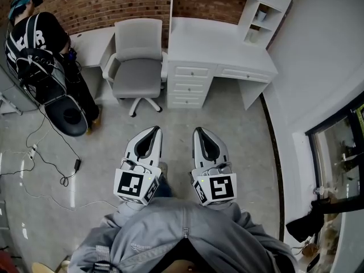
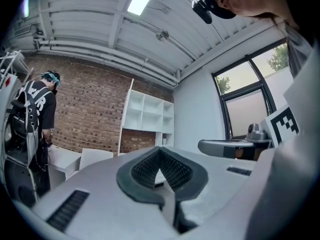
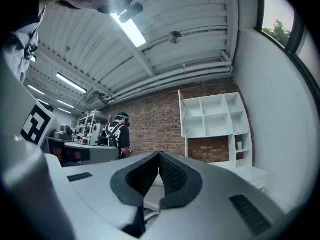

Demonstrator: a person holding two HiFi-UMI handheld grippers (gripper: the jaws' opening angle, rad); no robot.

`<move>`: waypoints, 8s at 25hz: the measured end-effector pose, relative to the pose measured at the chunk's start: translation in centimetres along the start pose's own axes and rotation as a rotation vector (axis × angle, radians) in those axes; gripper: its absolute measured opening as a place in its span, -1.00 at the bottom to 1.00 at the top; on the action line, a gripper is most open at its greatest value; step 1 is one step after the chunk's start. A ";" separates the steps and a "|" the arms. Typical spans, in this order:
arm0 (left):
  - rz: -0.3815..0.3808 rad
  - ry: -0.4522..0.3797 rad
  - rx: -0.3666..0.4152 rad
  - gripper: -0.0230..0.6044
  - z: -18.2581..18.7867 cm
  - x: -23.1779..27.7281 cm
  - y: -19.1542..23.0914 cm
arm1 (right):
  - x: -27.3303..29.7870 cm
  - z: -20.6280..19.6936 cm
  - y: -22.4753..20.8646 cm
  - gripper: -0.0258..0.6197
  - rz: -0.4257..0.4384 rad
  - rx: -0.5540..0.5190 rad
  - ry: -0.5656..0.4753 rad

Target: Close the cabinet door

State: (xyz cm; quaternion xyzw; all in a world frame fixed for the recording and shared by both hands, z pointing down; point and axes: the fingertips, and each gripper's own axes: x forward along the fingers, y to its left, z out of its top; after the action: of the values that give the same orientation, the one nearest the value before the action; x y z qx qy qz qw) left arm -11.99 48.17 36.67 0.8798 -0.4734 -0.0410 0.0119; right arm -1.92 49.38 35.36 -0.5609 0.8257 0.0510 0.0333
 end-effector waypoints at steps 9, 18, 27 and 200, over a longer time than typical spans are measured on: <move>-0.020 -0.019 0.008 -0.92 0.7 7.0 4.2 | 7.6 0.5 -3.3 -0.84 -0.017 -0.018 -0.037; -0.056 -0.020 0.025 -0.92 1.8 14.0 8.9 | 15.2 0.7 -6.0 -0.84 -0.056 -0.024 -0.060; -0.093 -0.023 0.022 -0.92 2.2 19.5 12.5 | 21.7 0.1 -7.8 -0.84 -0.070 -0.030 -0.050; -0.196 -0.383 0.228 -0.92 20.1 65.0 36.3 | 71.9 14.0 -26.3 -0.83 0.126 -0.155 -0.379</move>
State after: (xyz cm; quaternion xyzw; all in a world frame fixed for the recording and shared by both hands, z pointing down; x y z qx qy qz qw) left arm -8.23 -25.68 14.80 0.8934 -0.3810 -0.1543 -0.1814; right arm -3.99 -24.85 12.19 -0.4895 0.8316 0.2207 0.1416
